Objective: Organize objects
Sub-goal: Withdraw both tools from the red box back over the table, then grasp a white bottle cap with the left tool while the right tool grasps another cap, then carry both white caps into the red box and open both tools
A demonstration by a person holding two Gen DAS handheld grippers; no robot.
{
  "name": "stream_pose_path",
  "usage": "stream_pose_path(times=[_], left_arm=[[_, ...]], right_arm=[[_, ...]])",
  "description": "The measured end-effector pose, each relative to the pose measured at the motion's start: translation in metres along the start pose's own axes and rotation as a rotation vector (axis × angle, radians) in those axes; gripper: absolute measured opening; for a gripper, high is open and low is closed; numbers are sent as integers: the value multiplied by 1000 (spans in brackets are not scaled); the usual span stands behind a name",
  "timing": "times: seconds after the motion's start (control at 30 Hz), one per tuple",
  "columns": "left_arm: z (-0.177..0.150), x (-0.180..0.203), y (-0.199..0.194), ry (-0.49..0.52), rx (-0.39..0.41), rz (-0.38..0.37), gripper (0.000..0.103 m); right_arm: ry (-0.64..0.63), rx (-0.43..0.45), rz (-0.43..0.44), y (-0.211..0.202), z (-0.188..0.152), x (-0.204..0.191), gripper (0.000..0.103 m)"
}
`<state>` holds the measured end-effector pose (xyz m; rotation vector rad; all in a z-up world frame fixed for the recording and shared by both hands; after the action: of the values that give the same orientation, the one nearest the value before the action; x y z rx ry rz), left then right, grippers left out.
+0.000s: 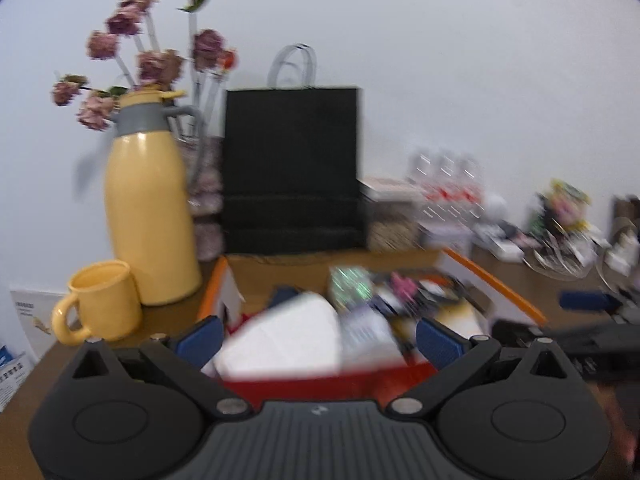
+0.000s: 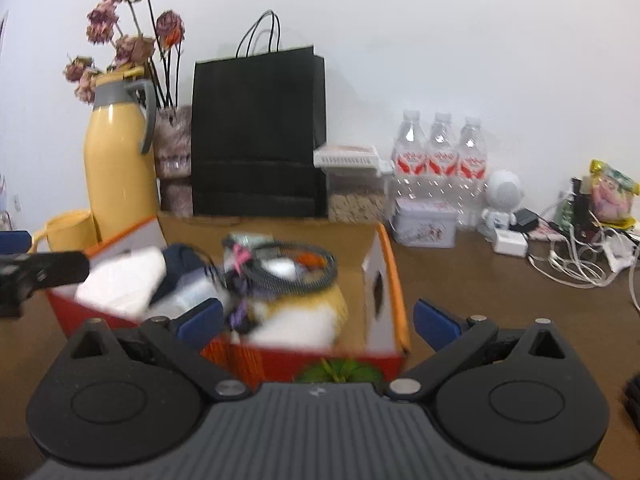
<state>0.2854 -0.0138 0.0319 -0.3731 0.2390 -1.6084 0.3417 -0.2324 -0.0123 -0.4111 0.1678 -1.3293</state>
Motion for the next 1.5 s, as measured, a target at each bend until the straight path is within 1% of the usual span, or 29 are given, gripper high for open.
stream_pose_path(times=[0.1,0.13,0.2,0.23,0.3,0.33,0.37,0.4,0.47,0.53,0.67,0.73,0.8,0.83,0.87,0.93,1.0,1.03,1.07,1.27,1.4,1.5], left_arm=[[-27,17,-8,54,-69,-44,99],[-35,22,-8,69,-91,-54,97],[-49,31,-3,105,-140,-50,89],[-56,36,2,124,-169,-46,87],[-68,40,15,135,-222,-42,78],[-75,42,22,133,-252,-36,63],[-79,41,29,123,-286,-31,34],[-82,39,33,97,-302,-46,26],[-78,30,30,56,-292,-53,25],[-72,21,22,25,-244,-45,25],[-63,-4,13,-32,-184,6,25],[-59,-17,7,-44,-153,42,25],[-55,-29,5,-49,-134,65,25],[-53,-34,5,-58,-131,73,25],[-52,-40,6,-66,-131,78,25],[-51,-46,6,-76,-132,81,25],[-51,-49,6,-84,-134,82,25],[-50,-50,5,-87,-133,78,25],[-50,-51,4,-88,-130,74,25],[-49,-50,2,-89,-117,70,25],[-46,-49,-2,-91,-102,74,25],[-39,-47,-7,-91,-76,82,25]], right_arm=[[-11,-41,-11,-9,-18,2,103],[-12,-54,-15,-11,-23,3,103],[-10,-75,-23,-15,-33,5,103],[-8,-84,-27,-17,-37,6,103],[-4,-102,-30,-19,-43,6,103],[-4,-107,-30,-20,-45,5,103],[-5,-109,-30,-20,-46,4,103],[-6,-111,-28,-21,-47,3,103],[-9,-117,-18,-20,-48,-2,103],[-12,-121,8,-19,-48,-10,103],[-29,-132,90,-8,-44,-39,103],[-44,-153,119,1,-42,-55,98],[-54,-183,154,13,-41,-72,82],[-53,-195,163,17,-40,-79,77],[-49,-209,171,22,-39,-85,69],[-38,-233,181,31,-39,-94,64],[-35,-255,172,37,-39,-100,47],[-38,-254,165,39,-38,-103,42],[-41,-254,159,40,-37,-105,29],[-30,-239,168,33,-37,-108,29],[-22,-200,169,20,-32,-103,29],[-15,-164,172,10,-24,-99,29]])
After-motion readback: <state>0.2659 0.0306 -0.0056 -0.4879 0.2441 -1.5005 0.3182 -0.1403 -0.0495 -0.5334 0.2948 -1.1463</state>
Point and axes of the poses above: each gripper's, at about its wrist camera, not at the fingertips, and y roughly the way its jaws point, x to its right, z to its top, the point moved 6 cm from there along y, roughly the way its jaws point, and after that the axes turned 7 degrees about -y, right-handed, at the moved point
